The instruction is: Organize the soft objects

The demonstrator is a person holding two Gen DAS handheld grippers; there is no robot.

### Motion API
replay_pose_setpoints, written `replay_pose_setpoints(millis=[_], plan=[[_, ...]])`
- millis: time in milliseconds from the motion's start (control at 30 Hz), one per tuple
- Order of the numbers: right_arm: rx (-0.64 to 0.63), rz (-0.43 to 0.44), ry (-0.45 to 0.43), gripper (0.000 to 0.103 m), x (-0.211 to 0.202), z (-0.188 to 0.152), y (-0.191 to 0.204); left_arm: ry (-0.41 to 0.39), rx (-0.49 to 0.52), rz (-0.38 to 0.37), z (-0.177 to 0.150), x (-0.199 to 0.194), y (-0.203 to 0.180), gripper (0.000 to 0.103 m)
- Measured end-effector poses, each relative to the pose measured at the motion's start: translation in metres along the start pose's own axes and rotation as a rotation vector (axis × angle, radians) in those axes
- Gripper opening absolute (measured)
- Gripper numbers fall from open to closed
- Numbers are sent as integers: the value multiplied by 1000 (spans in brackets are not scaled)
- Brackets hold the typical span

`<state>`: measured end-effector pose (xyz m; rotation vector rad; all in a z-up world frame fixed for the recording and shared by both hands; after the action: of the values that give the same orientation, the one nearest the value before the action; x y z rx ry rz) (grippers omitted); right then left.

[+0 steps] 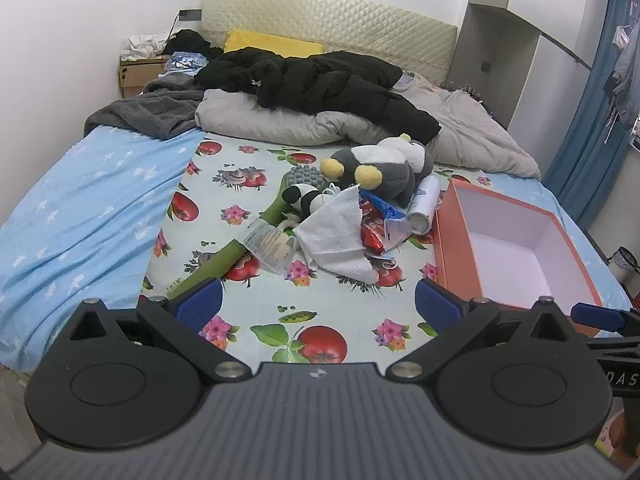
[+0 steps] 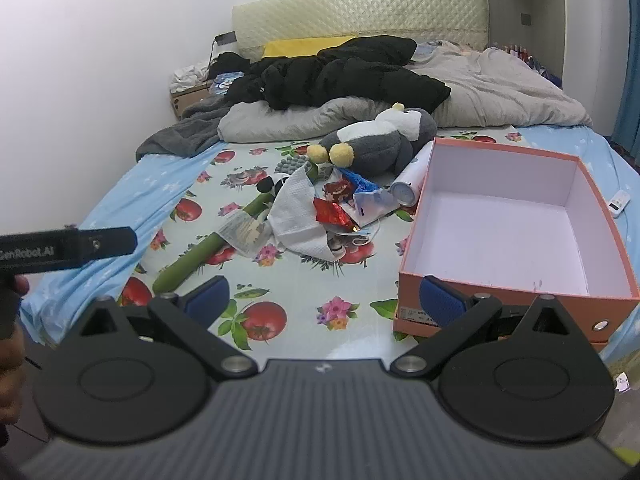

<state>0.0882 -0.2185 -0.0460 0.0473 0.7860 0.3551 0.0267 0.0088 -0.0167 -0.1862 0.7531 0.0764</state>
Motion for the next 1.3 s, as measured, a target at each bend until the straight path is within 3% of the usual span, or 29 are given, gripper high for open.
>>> replay_pose_setpoints(millis=[1300], plan=[[25, 8, 43, 103, 10, -7, 2, 21, 17, 1, -6, 9, -5, 103]])
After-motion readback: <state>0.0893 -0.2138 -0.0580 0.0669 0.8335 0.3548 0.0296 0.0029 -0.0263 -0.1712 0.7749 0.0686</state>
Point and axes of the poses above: each gripper's, at about its wrist camera, not at the fingertips, and x roughly the way its jaws point, y to its left, z to its top, the point moved 3 cm from there along x, roughly the way its jaws point, and after that the axes turned 5 degrees about y, right-handed, at the moved point
